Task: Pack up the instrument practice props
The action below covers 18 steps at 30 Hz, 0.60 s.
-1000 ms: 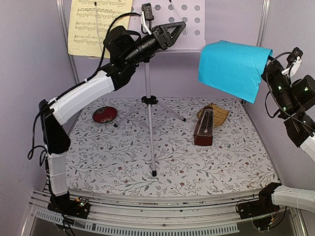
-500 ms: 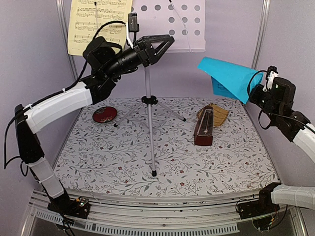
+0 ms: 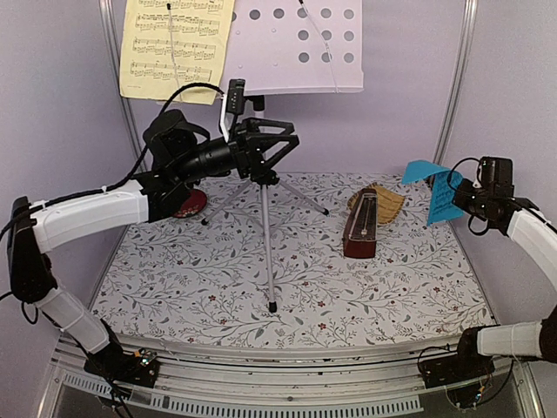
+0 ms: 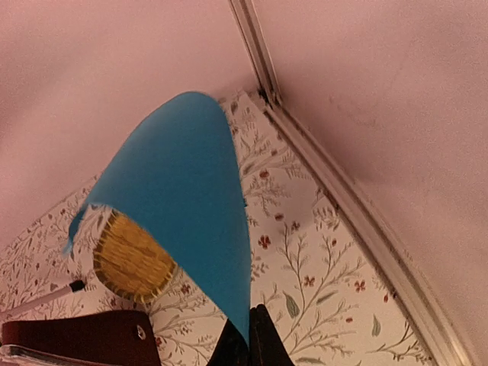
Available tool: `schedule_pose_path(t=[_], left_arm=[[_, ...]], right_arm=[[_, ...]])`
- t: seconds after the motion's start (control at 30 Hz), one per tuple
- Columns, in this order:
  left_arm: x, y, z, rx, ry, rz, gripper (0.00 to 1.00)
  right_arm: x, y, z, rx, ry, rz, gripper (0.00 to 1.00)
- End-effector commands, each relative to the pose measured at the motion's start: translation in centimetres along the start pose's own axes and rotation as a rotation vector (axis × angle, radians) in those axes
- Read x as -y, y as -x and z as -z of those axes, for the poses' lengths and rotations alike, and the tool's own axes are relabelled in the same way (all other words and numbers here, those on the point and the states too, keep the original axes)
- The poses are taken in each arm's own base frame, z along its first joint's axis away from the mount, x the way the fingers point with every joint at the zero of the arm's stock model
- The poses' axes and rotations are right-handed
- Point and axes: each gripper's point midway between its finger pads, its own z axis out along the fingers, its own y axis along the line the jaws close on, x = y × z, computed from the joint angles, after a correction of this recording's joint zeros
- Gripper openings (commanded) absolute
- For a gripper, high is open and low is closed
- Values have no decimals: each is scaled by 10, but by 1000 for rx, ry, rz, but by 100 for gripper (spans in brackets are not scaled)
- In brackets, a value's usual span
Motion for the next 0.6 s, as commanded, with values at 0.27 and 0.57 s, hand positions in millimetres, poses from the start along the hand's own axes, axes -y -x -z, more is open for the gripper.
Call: schedule_pose_path(t=[0.27,0.57], left_arm=[[-10,-26,54,-16,141,-51,75],[-37,-55,89,-32,228,31,76]], right_arm=[[-66,-54,21,-363,438,-276,1],[-43,-78,56,-404,353,-354,1]])
